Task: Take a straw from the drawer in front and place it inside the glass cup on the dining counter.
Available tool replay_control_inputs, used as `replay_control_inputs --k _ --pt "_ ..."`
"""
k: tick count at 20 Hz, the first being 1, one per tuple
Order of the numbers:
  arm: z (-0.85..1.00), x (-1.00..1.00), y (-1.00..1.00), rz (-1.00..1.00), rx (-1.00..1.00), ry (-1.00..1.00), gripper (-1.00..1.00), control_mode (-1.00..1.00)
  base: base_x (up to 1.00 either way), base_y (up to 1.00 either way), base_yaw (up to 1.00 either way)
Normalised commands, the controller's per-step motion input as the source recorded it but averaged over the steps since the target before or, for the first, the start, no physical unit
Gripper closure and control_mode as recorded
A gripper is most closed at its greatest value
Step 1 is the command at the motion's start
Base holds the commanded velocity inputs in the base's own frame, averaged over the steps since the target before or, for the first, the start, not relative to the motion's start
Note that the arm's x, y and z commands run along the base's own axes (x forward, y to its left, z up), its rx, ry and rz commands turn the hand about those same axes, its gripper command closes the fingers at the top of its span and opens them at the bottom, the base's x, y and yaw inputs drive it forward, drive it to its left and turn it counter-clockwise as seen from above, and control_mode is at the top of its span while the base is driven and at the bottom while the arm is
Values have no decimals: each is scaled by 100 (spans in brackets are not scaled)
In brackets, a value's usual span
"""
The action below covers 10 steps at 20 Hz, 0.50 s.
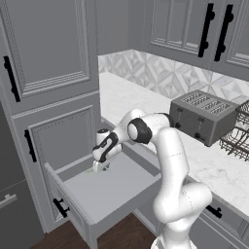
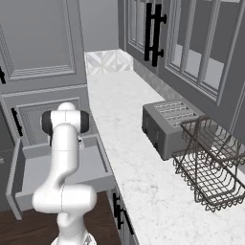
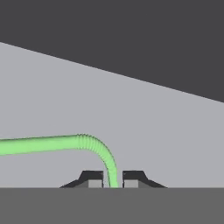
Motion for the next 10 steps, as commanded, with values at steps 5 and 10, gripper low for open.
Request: replay_control_inputs --k 5,10 --pt "8 -57 0 0 0 -12 100 -100 0 0 0" --pt "86 -66 -1 0 6 -18 100 -100 0 0 0"
